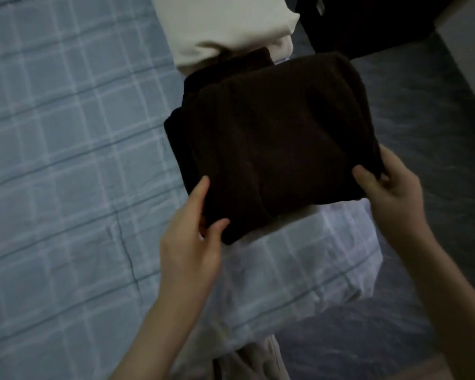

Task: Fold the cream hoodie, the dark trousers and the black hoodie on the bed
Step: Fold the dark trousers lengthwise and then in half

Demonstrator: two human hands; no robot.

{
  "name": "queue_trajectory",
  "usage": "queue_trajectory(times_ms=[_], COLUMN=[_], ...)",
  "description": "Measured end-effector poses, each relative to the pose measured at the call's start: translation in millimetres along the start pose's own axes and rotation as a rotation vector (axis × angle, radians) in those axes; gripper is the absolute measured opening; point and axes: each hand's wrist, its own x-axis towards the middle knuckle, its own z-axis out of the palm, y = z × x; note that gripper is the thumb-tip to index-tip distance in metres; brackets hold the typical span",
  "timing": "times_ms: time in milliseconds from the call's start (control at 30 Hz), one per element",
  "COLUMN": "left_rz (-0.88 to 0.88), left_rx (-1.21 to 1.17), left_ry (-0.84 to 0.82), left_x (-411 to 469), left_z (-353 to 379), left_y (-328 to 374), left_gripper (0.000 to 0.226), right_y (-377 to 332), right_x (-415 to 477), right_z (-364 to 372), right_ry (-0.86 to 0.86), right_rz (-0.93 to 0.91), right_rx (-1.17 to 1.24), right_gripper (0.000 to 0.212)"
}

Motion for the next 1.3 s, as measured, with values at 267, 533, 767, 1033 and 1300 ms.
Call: queue_trajectory(times_ms=[267, 533, 767, 1033, 1300], left_rz=[-0.095, -0.426, -0.363, 0.303, 0.326], left_rx=[-0.041, -0.529, -0.484, 0.268, 0.49], left_ry=[-0.145, 0.049, 0.161, 0.148, -0.118], left_x=[1.7, 36.2, 66.8, 55.2, 115.7], left_z=[-14.7, -15.0, -12.0, 5.2, 66.0], left_y=[-7.6, 20.2, 3.8, 48.3, -7.1], left_gripper=[0.075, 0.067, 0.047, 0.05, 0.06], right_y=[-18.1, -65.7, -47.8, -66.0, -25.4], right_x=[3.9, 32.3, 70.2, 44.9, 77.2], right_z=[-7.3, 26.8, 39.8, 41.5, 80.9], right_ry=[-0.141, 0.071, 0.157, 0.177, -0.207], right_rz=[0.14, 0.028, 0.079, -0.505, -0.39], right_rx=[-0.047, -0.012, -0.115, -0.65, -0.686], right_gripper=[0.054, 0.055, 0.022, 0.049, 0.055])
